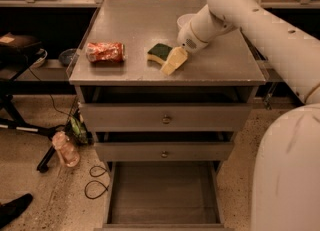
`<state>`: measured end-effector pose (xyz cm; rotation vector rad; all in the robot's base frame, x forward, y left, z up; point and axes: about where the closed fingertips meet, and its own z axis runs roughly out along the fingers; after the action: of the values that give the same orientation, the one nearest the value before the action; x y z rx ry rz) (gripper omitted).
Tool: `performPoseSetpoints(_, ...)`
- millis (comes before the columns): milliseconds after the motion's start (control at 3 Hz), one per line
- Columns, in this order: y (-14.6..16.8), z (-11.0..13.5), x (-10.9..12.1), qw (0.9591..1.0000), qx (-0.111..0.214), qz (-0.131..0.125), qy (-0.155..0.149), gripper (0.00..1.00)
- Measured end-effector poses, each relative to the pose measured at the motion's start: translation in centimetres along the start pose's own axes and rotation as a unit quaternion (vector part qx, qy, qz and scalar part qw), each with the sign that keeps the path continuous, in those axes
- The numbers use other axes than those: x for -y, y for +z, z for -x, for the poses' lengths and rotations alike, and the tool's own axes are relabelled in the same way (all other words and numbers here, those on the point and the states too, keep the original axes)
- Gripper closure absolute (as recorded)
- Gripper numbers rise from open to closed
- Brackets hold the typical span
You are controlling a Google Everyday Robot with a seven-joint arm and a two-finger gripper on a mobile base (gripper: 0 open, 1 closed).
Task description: Place sponge into bottom drawer
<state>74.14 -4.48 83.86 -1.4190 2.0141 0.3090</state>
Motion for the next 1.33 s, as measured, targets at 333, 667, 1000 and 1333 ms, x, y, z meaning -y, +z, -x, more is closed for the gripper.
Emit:
performPoseSetpoints(333,0.01,0.00,0.00,1.0000,0.000,0.000,0.000,0.15)
performPoseSetpoints(667,0.01,0.00,0.00,1.0000,0.000,0.000,0.000,0.38)
performPoseSetpoints(1000,0.02,0.00,-0.01,1.0000,0.000,0.000,0.000,0.62)
performPoseSetpoints(1333,0.02,0.00,-0.01,1.0000,0.000,0.000,0.000,0.93)
